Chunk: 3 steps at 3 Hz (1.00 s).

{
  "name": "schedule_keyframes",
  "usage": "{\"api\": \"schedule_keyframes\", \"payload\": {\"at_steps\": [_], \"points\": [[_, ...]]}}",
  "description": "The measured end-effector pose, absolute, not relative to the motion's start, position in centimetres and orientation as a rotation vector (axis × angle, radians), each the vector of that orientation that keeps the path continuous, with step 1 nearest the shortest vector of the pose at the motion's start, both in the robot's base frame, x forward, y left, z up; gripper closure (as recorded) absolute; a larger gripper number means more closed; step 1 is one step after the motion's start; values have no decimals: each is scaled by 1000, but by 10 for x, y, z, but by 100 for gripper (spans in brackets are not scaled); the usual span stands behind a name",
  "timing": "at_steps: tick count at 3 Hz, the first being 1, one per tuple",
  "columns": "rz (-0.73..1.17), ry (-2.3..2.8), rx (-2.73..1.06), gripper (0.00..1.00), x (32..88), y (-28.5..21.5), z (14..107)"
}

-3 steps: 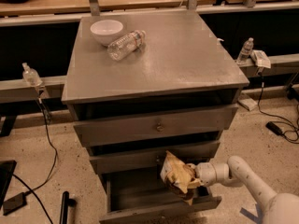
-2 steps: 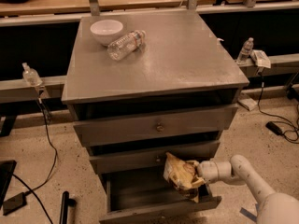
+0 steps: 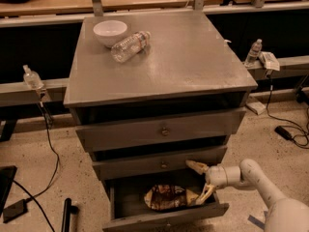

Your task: Place brown chip bag into bottom drawer

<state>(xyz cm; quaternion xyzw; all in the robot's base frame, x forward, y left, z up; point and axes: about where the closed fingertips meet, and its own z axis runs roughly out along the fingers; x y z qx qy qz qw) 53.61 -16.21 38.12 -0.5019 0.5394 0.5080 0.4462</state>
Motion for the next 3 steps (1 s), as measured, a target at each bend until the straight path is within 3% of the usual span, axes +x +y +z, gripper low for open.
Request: {"api": "schedule_keyframes", "payload": {"at_steps": [3], "points": [[1342, 1302, -1213, 0, 516, -170, 390]]}}
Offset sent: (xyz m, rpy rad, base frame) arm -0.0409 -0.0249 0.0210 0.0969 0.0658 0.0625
